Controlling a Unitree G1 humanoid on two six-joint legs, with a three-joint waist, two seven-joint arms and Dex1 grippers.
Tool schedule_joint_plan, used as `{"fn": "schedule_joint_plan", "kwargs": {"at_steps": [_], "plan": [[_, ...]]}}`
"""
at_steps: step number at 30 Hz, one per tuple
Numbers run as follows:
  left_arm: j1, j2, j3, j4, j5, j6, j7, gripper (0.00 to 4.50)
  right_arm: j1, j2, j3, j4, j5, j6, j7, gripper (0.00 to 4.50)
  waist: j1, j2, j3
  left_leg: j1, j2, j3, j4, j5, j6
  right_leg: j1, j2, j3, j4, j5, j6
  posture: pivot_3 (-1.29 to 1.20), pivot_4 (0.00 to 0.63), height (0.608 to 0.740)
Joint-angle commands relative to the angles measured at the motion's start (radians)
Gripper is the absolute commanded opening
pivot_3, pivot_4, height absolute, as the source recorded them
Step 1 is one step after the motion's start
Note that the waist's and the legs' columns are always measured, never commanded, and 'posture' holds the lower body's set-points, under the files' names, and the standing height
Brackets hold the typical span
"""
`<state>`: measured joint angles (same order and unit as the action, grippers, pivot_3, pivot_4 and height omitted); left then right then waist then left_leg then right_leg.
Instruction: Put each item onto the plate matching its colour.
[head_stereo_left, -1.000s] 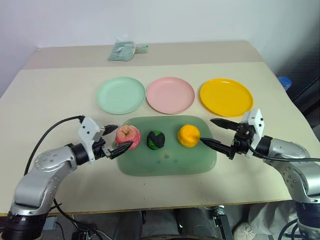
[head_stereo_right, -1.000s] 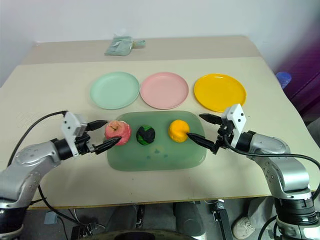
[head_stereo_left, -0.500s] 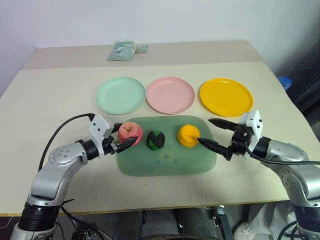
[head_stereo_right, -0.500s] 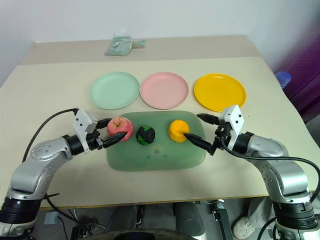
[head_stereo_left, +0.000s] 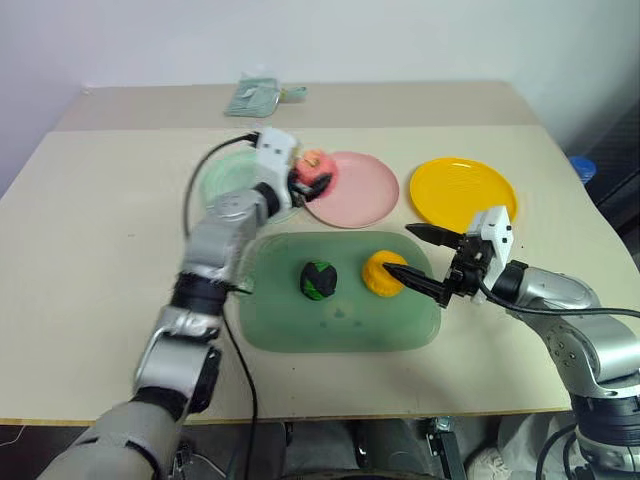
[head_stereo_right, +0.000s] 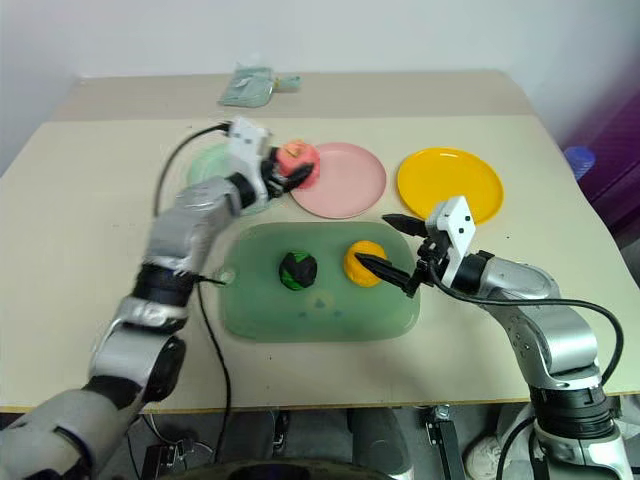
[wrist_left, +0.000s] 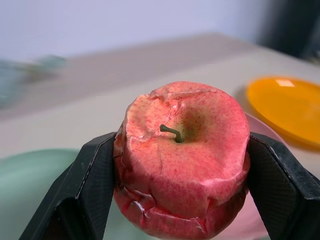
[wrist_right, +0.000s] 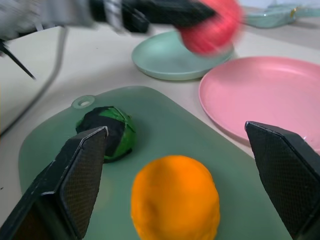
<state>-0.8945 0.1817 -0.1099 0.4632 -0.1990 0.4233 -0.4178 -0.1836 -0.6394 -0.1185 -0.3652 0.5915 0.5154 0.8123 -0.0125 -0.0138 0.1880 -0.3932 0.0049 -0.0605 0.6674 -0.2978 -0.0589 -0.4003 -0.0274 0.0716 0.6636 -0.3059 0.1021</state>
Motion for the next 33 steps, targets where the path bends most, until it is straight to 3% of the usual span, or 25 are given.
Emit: {"fn": "schedule_joint_plan", "kwargs": {"at_steps": [1,3,10,17,21,25,28,33], "plan": [[-0.098,-0.035,0.005,0.185,0.047,-0.135,-0.010,3.64,-0.005,0.011,-0.015,-0.030,0.003,-0.017,-0.016,4.50,-0.006,0.000,0.000,0.000,0.000,0.000,-0.001,0.000,0.000,-0.002,0.000,0.001,0.000,0.000,0.000,0.00,0.150,0.740],[-0.139,-0.057,0.012,0.269,0.050,-0.185,-0.029,4.43,0.010,0.011,-0.021,-0.045,0.006,-0.015,-0.026,4.50,-0.005,0.000,0.000,-0.002,0.001,0.000,-0.002,0.000,0.000,-0.005,0.000,0.002,0.001,0.000,0.000,0.00,0.150,0.740],[-0.083,-0.038,0.081,0.148,-0.022,-0.248,-0.147,4.48,0.081,-0.003,-0.061,-0.106,0.024,0.000,-0.065,4.50,-0.001,0.000,0.000,-0.004,0.001,0.000,0.000,0.000,-0.001,-0.006,-0.001,0.002,0.002,0.000,0.000,0.00,0.150,0.740],[0.145,0.138,0.119,-0.292,-0.140,-0.102,-0.316,4.48,0.101,-0.028,-0.093,-0.111,0.035,0.008,-0.056,4.50,-0.003,0.000,0.000,-0.001,0.002,0.000,0.000,0.002,-0.002,-0.005,0.000,0.003,0.006,0.000,0.000,0.00,0.150,0.740],[0.311,0.286,0.068,-0.542,-0.229,0.040,-0.484,4.48,0.099,-0.033,-0.091,-0.087,0.028,0.004,-0.045,4.50,-0.004,0.001,0.000,0.000,0.004,0.000,0.000,0.002,-0.002,-0.003,-0.001,0.003,0.006,0.000,0.000,0.00,0.150,0.740],[0.435,0.351,-0.011,-0.778,-0.268,0.138,-0.519,4.48,0.101,-0.034,-0.088,-0.066,0.019,-0.004,-0.037,4.50,0.004,0.001,0.000,0.001,0.004,-0.001,0.001,0.002,-0.001,0.000,-0.001,0.002,0.006,0.000,0.000,0.00,0.150,0.740],[0.490,0.398,-0.093,-0.836,-0.198,0.139,-0.527,4.48,0.099,-0.029,-0.085,-0.063,0.014,-0.006,-0.038,4.50,0.002,0.001,0.000,0.003,0.004,-0.002,0.001,0.002,-0.001,0.003,-0.001,0.002,0.005,0.000,0.000,0.00,0.150,0.740],[0.504,0.437,-0.205,-0.752,-0.002,0.065,-0.455,4.48,0.100,-0.022,-0.083,-0.066,0.011,-0.010,-0.043,4.50,-0.005,0.001,-0.001,0.005,0.003,-0.001,0.000,0.002,-0.001,0.003,0.002,0.002,0.005,0.000,-0.001,0.00,0.150,0.740]]}}
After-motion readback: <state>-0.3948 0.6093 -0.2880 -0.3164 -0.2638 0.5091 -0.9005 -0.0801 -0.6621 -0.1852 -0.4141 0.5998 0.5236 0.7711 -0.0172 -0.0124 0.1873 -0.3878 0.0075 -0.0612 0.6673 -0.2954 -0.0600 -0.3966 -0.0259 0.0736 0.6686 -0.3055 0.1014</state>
